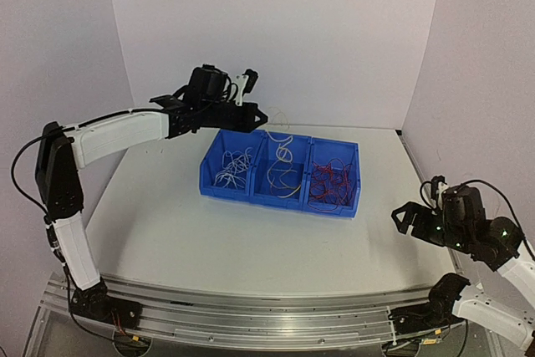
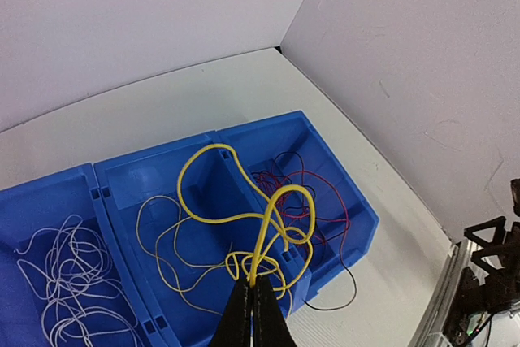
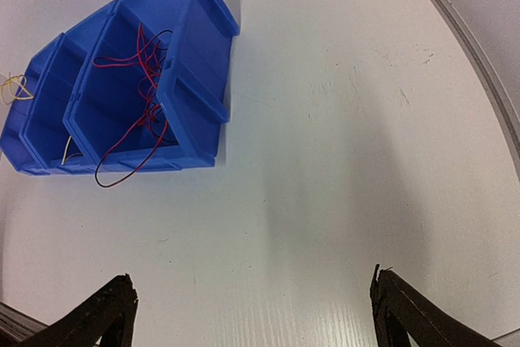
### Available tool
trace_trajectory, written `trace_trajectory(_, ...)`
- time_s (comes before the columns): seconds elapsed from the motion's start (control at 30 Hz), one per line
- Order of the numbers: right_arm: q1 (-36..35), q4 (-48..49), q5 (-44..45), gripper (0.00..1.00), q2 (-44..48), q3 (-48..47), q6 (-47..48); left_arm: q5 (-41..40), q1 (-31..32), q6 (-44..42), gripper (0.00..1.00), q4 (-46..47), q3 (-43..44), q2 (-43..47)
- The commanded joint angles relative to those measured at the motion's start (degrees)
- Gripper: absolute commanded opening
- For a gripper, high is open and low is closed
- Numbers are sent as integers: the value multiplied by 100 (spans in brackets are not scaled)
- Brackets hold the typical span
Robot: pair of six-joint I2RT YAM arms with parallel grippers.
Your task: Untangle the cables
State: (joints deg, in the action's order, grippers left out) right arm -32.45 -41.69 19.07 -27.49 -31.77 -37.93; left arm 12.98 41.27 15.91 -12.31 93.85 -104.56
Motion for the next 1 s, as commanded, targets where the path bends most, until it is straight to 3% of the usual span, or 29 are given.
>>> trace_trajectory(0.0,-12,6,62,97,45,-76,-114,-216,93,-619,0,-638,886,-890)
trace_trajectory(0.3,-18,-10,94,97,59,21,-186,-386,179,-1000,0,-1701,2385,-2386)
trace_trajectory(0.37,-17,-25,107,97,90,11,-188,-492,180,-951,4,-1998,2750,-2629)
trace_trajectory(0.73,-22,-41,151,97,-1,-67,-211,9,191,-946,73,-2064,3145,-2218)
trace_trajectory(0.83,-16,-49,213,98,-162,-159,-206,-158,204,-790,98,-2039,2917,-1723)
trace_trajectory(0.9,-16,-58,232,98,-322,-223,-214,-577,206,-618,100,-1872,2286,-1025)
trace_trajectory(0.97,-19,-74,208,98,-497,-283,-242,-1219,208,-359,100,-1427,1131,-173)
